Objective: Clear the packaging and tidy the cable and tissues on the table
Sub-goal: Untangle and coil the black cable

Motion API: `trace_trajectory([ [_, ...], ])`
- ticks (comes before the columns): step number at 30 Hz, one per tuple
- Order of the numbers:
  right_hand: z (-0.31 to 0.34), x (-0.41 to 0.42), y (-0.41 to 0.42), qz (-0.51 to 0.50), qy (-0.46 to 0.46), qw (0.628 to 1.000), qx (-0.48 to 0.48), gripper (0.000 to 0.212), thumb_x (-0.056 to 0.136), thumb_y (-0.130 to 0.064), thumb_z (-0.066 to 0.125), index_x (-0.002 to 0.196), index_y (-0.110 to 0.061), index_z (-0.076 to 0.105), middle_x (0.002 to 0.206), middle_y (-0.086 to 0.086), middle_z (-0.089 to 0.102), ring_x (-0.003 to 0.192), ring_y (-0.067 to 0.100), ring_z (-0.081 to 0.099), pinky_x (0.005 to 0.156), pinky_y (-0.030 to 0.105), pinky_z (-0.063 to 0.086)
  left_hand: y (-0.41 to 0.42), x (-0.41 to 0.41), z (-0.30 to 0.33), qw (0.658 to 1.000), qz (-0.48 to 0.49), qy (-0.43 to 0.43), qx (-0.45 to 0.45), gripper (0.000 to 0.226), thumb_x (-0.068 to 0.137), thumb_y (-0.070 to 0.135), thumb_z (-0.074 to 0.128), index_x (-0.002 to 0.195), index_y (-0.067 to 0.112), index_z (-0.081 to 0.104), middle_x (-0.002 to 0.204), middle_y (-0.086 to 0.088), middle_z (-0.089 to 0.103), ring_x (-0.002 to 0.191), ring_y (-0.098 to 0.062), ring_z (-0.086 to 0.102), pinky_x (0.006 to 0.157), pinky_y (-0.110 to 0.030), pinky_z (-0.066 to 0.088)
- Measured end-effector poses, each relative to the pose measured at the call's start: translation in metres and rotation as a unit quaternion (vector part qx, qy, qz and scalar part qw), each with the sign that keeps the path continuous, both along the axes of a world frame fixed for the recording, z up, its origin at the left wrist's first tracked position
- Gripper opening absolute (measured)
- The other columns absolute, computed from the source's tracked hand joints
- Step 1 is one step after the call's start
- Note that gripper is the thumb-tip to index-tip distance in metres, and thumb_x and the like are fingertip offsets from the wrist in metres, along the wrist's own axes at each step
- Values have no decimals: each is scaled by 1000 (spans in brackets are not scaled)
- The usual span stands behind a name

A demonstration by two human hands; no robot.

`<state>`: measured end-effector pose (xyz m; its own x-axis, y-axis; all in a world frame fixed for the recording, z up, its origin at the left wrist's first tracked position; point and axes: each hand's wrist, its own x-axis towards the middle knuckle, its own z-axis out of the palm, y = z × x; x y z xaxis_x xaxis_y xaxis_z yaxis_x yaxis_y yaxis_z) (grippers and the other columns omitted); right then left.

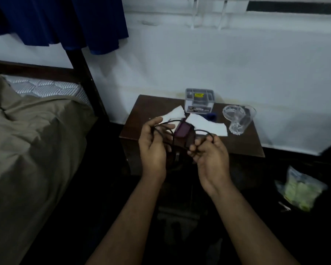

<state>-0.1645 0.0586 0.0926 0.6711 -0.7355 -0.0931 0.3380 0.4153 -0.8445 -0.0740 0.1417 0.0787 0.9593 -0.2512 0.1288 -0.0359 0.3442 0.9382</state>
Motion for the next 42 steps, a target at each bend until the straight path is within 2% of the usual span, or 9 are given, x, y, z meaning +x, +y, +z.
trace_trajectory([
  [3, -2, -23, 0, 17, 39, 999, -3, 23, 96, -4, 48, 84, -23, 51, 76, 4, 60, 44, 8, 38, 48, 24, 30, 8, -21, -1, 990, -125, 65, 13, 25, 105, 5, 47, 119, 11, 67, 73, -5, 69, 54, -8, 55, 44, -21, 37],
  [7, -12, -43, 4, 60, 133, 959, -244, 13, 103, -30, 53, 102, -23, 64, 88, -6, 66, 53, 0, 50, 49, 16, 38, 16, -34, -5, 980, -188, 20, 55, 27, 103, 3, 51, 121, 11, 70, 62, 0, 61, 52, -6, 52, 50, -17, 42],
  [12, -21, -44, -3, 32, 259, 740, -620, 18, 102, -28, 57, 97, -17, 71, 100, -2, 56, 93, 18, 56, 79, 42, 51, 19, -37, -13, 988, -121, 16, 95, 28, 96, 0, 55, 111, 18, 71, 54, 7, 61, 38, -4, 47, 37, -18, 36],
  [20, -27, -37, 8, -2, 278, 642, -714, 43, 96, -64, 46, 116, -29, 61, 123, -10, 54, 121, 13, 46, 95, 31, 25, 17, -23, -24, 993, -6, 33, 115, 26, 90, 1, 52, 93, 17, 73, 77, -6, 71, 64, -14, 63, 60, -28, 52],
  [31, -26, -41, -17, -21, 275, 725, -631, 28, 99, -6, 53, 120, -16, 68, 108, 3, 71, 93, 20, 69, 81, 36, 57, 15, -38, -15, 989, -75, 53, 117, 30, 92, 7, 51, 94, 15, 80, 52, -6, 65, 42, -14, 57, 43, -24, 50],
  [34, -26, -42, -19, -78, 225, 819, -522, 23, 102, -2, 46, 111, -13, 63, 95, -5, 65, 78, 5, 65, 76, 21, 53, 23, -24, -15, 986, 24, 143, 81, 28, 98, 8, 51, 90, 14, 78, 44, 1, 57, 35, -12, 47, 37, -22, 44],
  [37, -25, -43, -25, -87, 192, 913, -349, 13, 108, -18, 43, 103, -20, 55, 73, -8, 60, 63, 9, 66, 70, 33, 58, 32, -11, -16, 976, 29, 212, 44, 24, 103, 11, 50, 99, 12, 73, 44, 5, 54, 36, -7, 49, 38, -21, 45],
  [40, -24, -46, -26, -13, 148, 960, -238, 19, 109, -27, 42, 94, -23, 52, 59, -7, 47, 51, 15, 55, 70, 50, 57, 31, -15, -18, 981, -14, 182, 71, 24, 106, 17, 48, 100, 18, 72, 49, 5, 54, 46, -5, 55, 43, -23, 49],
  [42, -21, -44, -22, 19, 111, 971, -211, 21, 110, -27, 41, 91, -21, 51, 58, -6, 44, 48, 13, 50, 63, 44, 54, 27, -18, -21, 982, -29, 155, 104, 19, 106, 20, 48, 107, 21, 67, 61, 2, 60, 55, -7, 58, 49, -24, 50],
])
